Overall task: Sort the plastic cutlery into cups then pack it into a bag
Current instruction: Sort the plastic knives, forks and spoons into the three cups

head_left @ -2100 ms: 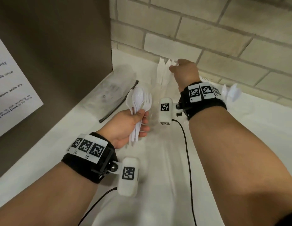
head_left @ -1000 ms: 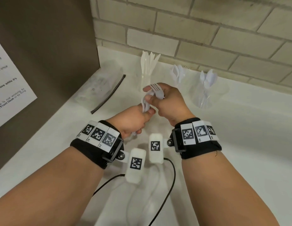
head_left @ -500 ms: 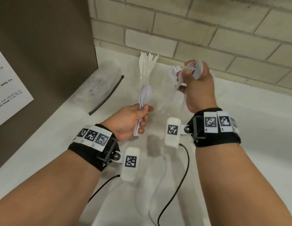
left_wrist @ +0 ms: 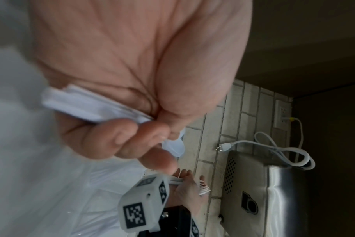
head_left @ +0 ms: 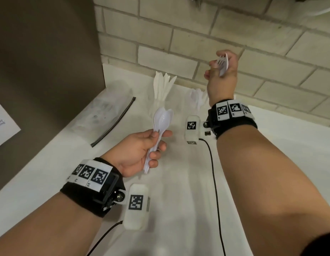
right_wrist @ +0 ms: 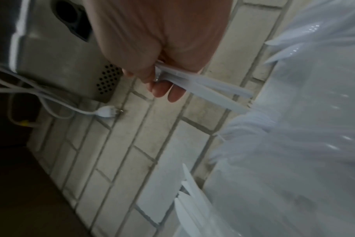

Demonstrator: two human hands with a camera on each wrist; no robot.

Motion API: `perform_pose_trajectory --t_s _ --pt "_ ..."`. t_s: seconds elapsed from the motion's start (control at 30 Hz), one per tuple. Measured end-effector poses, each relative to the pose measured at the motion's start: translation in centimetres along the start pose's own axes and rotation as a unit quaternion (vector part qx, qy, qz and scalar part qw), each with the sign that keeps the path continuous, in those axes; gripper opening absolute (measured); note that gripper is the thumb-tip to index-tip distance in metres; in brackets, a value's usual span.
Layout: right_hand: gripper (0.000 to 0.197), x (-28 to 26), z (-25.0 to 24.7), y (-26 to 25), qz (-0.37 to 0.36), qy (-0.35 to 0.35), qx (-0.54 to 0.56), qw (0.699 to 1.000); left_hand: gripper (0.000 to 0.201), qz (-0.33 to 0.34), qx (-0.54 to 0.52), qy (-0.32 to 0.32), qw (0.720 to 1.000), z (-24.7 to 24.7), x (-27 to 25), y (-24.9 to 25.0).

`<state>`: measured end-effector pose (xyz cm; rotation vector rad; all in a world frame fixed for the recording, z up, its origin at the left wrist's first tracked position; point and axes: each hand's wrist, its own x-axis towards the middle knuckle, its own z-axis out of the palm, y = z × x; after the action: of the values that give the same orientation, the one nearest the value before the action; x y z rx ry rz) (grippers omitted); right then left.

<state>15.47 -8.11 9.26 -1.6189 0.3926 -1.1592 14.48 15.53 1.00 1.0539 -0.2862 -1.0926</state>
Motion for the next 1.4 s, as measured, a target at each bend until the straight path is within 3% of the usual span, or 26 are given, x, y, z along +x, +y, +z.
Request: perform_pose_trajectory --t_s 0.33,0.57,0.73,0.8,0.87,0.97,1.03,1.17,1.4 --pt "0.013 0.5 -1.2 5.4 0.119 -0.022 -0.050 0.991 0.025 0.011 0.004 0.009 1.000 -0.2 0.4 -0.4" --pt "0.014 0.9 -2.7 3.2 0.092 0.004 -0.039 0.995 0.024 0.007 0.034 0.023 0.999 0.8 0.5 -0.6" --pt "0.018 -1.9 -4.4 -0.1 0.073 0.009 -0.058 0.996 0.023 0.033 0.087 0.042 0.995 2.4 0.6 -0.3" --pt "0.014 -4.5 -4.8 -1.5 0.106 -0.035 -0.048 0.993 0.023 0.045 0.101 0.044 0.993 3.3 0.6 -0.3" --pt "0.009 -7.4 -5.1 -2.7 0.163 -0.139 -0.022 0.976 0.023 0.052 0.117 0.039 0.991 4.1 0.8 -0.6" --pt "0.048 -10.6 -5.6 -3.5 0.184 -0.273 -0.063 0.942 0.025 0.058 0.154 0.035 0.986 5.0 0.9 -1.1" --pt "0.056 -11.7 -5.9 -3.8 0.147 -0.290 -0.130 0.937 0.026 0.064 0.199 0.033 0.977 5.3 1.0 -1.5" --pt "0.030 -12.6 -6.8 -4.2 0.156 -0.256 -0.125 0.946 0.022 0.068 0.255 0.040 0.964 5.4 1.2 -2.2" --pt "0.011 -13.1 -7.6 -3.0 0.151 -0.237 -0.113 0.953 0.027 0.049 0.315 0.019 0.948 6.4 0.9 -2.5"
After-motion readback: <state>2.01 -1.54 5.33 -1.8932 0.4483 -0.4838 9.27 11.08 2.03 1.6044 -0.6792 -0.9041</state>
